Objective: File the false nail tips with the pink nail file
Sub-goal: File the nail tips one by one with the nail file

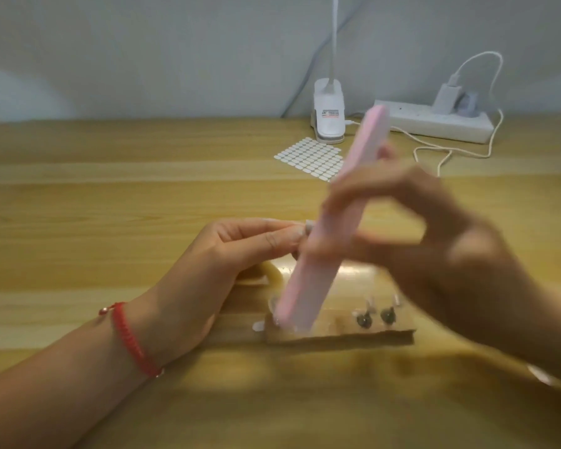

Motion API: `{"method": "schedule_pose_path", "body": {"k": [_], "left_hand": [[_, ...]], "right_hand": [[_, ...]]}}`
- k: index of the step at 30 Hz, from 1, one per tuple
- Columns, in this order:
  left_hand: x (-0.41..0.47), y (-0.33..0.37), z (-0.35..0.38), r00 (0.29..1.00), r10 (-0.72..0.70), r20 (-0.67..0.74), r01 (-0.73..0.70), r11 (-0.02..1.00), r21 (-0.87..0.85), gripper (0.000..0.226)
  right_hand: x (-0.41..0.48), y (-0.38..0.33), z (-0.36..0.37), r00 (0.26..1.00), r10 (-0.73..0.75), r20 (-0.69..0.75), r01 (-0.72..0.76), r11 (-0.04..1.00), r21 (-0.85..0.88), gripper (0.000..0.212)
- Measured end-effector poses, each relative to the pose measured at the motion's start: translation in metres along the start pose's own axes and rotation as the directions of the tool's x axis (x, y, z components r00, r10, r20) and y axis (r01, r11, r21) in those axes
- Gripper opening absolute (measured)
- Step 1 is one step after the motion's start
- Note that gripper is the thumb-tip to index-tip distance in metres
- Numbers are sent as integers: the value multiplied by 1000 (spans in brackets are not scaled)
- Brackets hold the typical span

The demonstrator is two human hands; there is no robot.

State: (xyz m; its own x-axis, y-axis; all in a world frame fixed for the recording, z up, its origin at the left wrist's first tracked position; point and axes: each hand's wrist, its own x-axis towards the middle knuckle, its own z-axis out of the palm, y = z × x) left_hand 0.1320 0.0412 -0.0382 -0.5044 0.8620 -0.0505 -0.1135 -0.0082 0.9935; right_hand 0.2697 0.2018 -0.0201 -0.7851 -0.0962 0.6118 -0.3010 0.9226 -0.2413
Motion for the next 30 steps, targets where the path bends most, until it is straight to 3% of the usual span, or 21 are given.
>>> {"method": "schedule_pose_path", "body": {"k": [2,4,5,7,8,11,13,14,15,17,18,22,25,27,28,30], "left_hand": [[0,1,2,1000,21,-22,-20,999,38,32],[-1,0,1,1000,6,-22,-6,1000,14,34],[-1,1,1,1000,-1,-11,1,1000,-7,36],[-3,2,0,1000,9,10,-9,1000,-13,36],[-2,2,0,1000,15,15,-15,1000,-10,36],[-1,1,1,999,36,-17,-36,999,22,30],[0,-1,0,999,35,-32,-34,999,20,31],[1,-2,-1,999,25,-22,-25,1000,-6,36],[0,-3,-1,1000,16,-4,-16,999,-30,39],[-1,-2,-1,1000,9,22,-8,999,-50,36],[-2,0,0,1000,7,30,-6,999,-46,32],[-1,0,2,999,36,-9,-36,999,35,27],[-1,-2,0,999,33,11,-32,997,-72,33],[-2,-1,1,999,13,38,-8,993,-119,31],[-3,-1,1,999,6,45,-1,994,-106,31],[-4,-2,2,999,21,34,-20,999,-27,31]], "right_hand": [[7,15,-14,996,23,-85,-34,992,-122,34],[3,5,-5,995,87,-56,-89,995,-36,35],[-4,-6,5,999,53,5,-53,998,16,34],[-10,-20,16,987,-145,68,148,988,-49,31],[-8,-15,12,984,-166,62,169,984,-50,34],[7,12,-8,992,16,-128,-27,996,-90,44],[4,11,-5,990,82,-118,-88,995,-45,45],[-2,0,3,992,104,-65,-100,993,56,43],[-9,-13,11,1000,22,-2,-22,995,95,36],[-11,-27,14,979,-192,69,193,981,-16,23],[-10,-19,9,978,-201,57,205,977,-62,23],[10,10,-13,988,81,-134,-97,989,-116,38],[-10,-16,11,995,30,94,-45,987,157,26],[-13,-29,15,981,-79,177,33,967,252,34],[-9,-25,10,984,-91,151,56,973,223,34],[3,-3,-6,999,-16,-34,15,999,-40,28]]}}
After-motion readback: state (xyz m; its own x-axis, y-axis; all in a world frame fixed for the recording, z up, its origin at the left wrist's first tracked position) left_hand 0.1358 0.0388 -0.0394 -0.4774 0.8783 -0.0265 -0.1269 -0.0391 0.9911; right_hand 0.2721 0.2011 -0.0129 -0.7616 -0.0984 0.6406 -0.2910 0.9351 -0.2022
